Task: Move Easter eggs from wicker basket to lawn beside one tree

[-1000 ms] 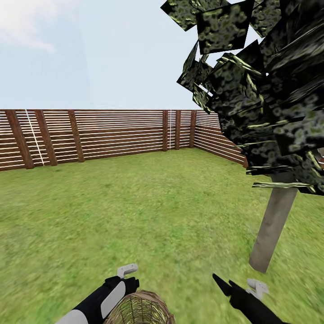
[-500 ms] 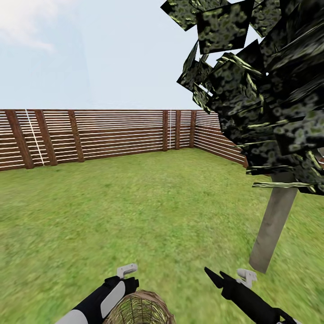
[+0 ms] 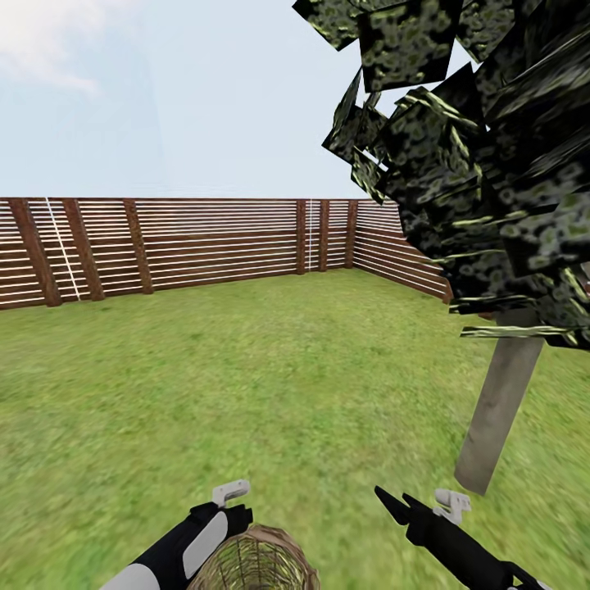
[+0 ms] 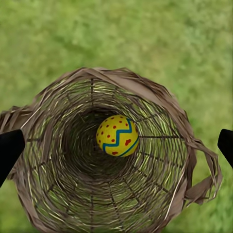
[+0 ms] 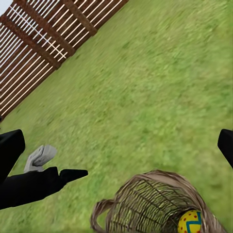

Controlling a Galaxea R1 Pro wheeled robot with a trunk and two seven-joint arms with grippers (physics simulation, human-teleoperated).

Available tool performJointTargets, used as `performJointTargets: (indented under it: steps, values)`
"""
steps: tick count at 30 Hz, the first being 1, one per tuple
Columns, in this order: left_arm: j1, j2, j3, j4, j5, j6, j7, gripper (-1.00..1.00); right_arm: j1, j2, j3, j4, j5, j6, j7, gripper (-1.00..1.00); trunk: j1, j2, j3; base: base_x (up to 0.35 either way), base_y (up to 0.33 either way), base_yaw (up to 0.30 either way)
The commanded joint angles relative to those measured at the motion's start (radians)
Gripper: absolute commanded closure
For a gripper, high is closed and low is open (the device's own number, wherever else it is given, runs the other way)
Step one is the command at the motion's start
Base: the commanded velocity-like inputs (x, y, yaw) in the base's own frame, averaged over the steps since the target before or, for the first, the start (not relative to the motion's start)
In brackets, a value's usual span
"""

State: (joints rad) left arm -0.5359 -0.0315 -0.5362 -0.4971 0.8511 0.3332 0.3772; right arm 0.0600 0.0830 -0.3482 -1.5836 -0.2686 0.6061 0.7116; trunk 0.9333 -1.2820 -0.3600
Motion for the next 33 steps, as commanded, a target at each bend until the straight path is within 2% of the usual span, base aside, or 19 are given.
performJointTargets:
  steps: [1, 6, 28, 33]
  values:
    - [-0.001, 0.001, -0.007, -0.002, 0.009, 0.001, 0.009, -1.00, 0.000, 0.001, -0.002, -0.001, -0.006, 0.007, 0.001, -1.00, 0.004, -0.008, -0.004, 0.000, 0.000, 0.000]
    - [-0.007, 0.010, -0.009, 0.002, 0.010, -0.014, -0.008, -1.00, -0.002, -0.004, -0.008, 0.004, -0.022, -0.006, -0.005, -1.00, 0.012, -0.022, -0.010, 0.000, 0.000, 0.000]
    - [-0.007, 0.010, -0.009, 0.002, 0.010, -0.018, -0.010, -1.00, -0.002, -0.004, -0.005, 0.003, -0.021, -0.007, -0.020, -1.00, 0.012, -0.022, -0.010, 0.000, 0.000, 0.000]
    - [-0.001, 0.011, -0.008, 0.001, 0.002, -0.018, -0.021, -1.00, -0.003, -0.006, -0.030, 0.001, -0.022, -0.003, -0.015, -1.00, 0.012, -0.022, -0.010, -0.015, 0.000, 0.000]
